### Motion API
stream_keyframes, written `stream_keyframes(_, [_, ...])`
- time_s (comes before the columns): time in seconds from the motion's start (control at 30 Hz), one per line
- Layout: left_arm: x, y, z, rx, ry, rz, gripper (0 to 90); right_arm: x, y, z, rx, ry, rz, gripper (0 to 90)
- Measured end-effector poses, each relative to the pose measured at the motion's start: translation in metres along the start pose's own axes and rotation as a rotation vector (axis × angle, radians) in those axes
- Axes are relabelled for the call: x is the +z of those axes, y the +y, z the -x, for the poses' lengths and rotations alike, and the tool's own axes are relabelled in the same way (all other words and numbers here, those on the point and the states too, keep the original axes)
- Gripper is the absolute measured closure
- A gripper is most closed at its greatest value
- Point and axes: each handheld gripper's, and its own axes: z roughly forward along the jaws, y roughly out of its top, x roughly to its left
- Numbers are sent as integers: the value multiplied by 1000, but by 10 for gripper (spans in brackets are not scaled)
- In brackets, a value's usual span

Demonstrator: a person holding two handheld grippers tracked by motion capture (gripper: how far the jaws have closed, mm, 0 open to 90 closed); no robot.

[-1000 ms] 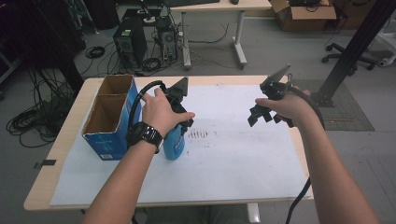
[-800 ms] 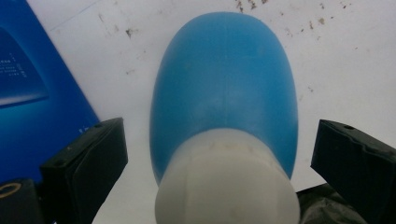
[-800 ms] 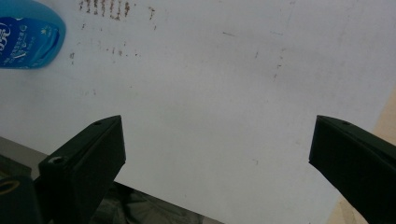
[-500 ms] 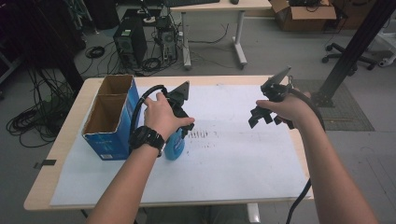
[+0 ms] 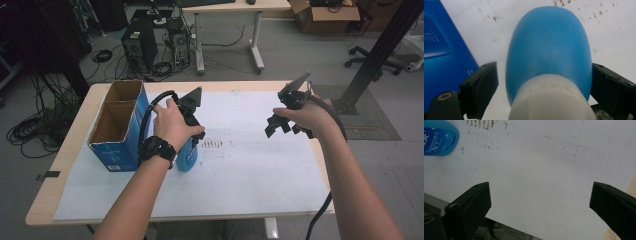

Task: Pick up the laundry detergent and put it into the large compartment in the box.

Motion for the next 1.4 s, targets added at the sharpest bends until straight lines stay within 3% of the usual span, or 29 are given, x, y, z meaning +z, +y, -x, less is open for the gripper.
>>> stream_keyframes(1.4, [1,3,3,5,4,3,304,3,-2,4,3,6,-12,39])
